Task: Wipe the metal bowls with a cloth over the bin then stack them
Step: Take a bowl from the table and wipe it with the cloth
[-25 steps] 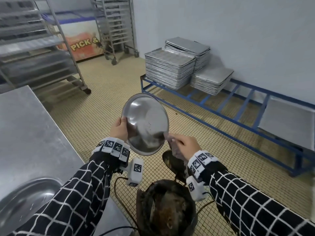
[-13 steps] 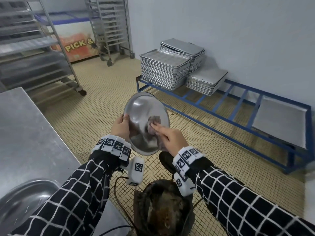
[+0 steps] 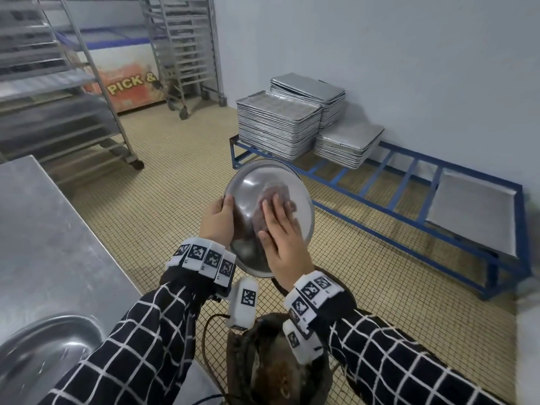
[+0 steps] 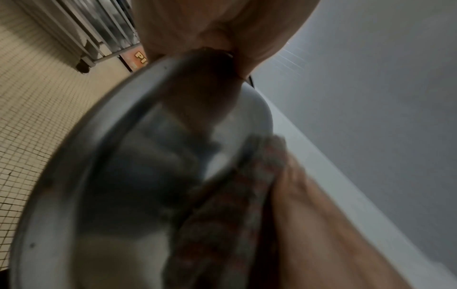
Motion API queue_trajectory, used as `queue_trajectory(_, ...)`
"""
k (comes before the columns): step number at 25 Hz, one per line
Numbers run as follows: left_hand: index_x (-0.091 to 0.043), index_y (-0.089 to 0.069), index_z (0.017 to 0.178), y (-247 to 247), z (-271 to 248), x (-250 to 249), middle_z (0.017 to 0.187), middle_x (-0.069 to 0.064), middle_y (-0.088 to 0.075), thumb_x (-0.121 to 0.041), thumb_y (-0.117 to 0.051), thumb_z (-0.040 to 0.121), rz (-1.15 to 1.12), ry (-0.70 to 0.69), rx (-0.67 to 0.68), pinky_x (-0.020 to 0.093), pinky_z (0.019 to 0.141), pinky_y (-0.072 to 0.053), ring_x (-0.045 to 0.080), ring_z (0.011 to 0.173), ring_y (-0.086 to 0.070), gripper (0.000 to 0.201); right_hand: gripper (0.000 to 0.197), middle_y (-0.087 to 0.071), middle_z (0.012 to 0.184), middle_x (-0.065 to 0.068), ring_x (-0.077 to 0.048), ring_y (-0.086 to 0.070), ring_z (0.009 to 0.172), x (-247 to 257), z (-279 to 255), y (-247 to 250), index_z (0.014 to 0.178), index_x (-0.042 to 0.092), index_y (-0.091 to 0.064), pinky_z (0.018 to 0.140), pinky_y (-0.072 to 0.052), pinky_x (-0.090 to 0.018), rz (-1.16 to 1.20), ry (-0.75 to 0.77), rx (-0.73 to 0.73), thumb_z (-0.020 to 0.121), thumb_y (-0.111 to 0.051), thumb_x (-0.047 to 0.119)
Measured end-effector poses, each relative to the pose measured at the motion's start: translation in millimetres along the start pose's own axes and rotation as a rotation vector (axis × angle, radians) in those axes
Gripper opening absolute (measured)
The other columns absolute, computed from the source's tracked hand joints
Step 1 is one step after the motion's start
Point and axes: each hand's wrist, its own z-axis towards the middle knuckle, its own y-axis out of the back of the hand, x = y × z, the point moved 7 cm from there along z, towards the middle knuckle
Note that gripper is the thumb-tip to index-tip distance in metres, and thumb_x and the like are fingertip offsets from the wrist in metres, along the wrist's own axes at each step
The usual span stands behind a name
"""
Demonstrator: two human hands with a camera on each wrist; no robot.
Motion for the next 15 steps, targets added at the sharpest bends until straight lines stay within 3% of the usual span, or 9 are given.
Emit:
queue_trajectory(1,-0.024,-0.055,0.082,-1,-1,-1,0.08,-0.006,-0.057,-0.03,-0.04,0.102,-0.001,0.002,0.01,0.021,0.065,-0.04,0.008,0.074,-0.051,0.025,0.056,0.01,0.158,0.011,-0.011,0.016,0.145,-1,10,0,0.149,0.031,0.004,0.119,0.003,-0.034,-0.138,0.036,0.0,0.098,-0.017,0.045)
queue_trajectory(3,-0.029,-0.053,0.077,2,-3,-3,0.078,-0.007,-0.055,-0.032,-0.041,0.101,-0.006,0.005,-0.003,0.02,0.065,-0.039,0.007,0.072,-0.049,0.027,0.058,0.016,0.158,0.008,-0.013,0.019,0.145,-14,32,9,0.147,0.03,0.014,0.12,0.005,-0.038,-0.263,-0.004,-0.036,0.097,-0.011,0.046)
queue_trajectory(7,-0.021,-0.06,0.091,13,-3,-3,0.078,-0.007,-0.056,-0.033,-0.041,0.101,-0.019,0.014,-0.032,0.02,0.063,-0.035,0.004,0.072,-0.048,0.024,0.062,0.005,0.161,0.005,-0.012,0.003,0.147,-59,33,25,0.152,0.025,0.007,0.119,-0.012,-0.046,-0.182,-0.153,-0.111,0.098,-0.012,0.049)
queue_trajectory(10,-0.023,-0.058,0.079,19,-3,2,0.075,-0.004,-0.054,-0.032,-0.042,0.101,-0.044,0.028,-0.047,0.022,0.066,-0.037,0.008,0.07,-0.047,0.029,0.064,0.018,0.158,0.005,-0.013,0.01,0.146,-70,-7,-1,0.147,0.025,0.022,0.119,-0.013,-0.048,-0.191,-0.227,0.04,0.097,-0.012,0.047)
queue_trajectory(12,-0.023,-0.057,0.077,19,-2,9,0.078,-0.001,-0.056,-0.032,-0.043,0.101,-0.059,0.052,-0.062,0.028,0.073,-0.041,0.012,0.073,-0.049,0.029,0.063,0.021,0.157,-0.001,-0.021,0.014,0.146,-55,-25,-24,0.144,0.026,0.026,0.119,-0.009,-0.048,-0.24,-0.163,0.095,0.096,-0.007,0.049)
queue_trajectory(15,-0.02,-0.058,0.08,13,-3,19,0.084,0.004,-0.061,-0.033,-0.044,0.1,-0.046,0.076,-0.043,0.036,0.078,-0.047,0.019,0.08,-0.055,0.027,0.06,0.007,0.159,-0.007,-0.028,0.007,0.147,-12,-16,-37,0.149,0.022,0.012,0.119,-0.004,-0.045,-0.303,0.062,0.008,0.1,-0.016,0.04)
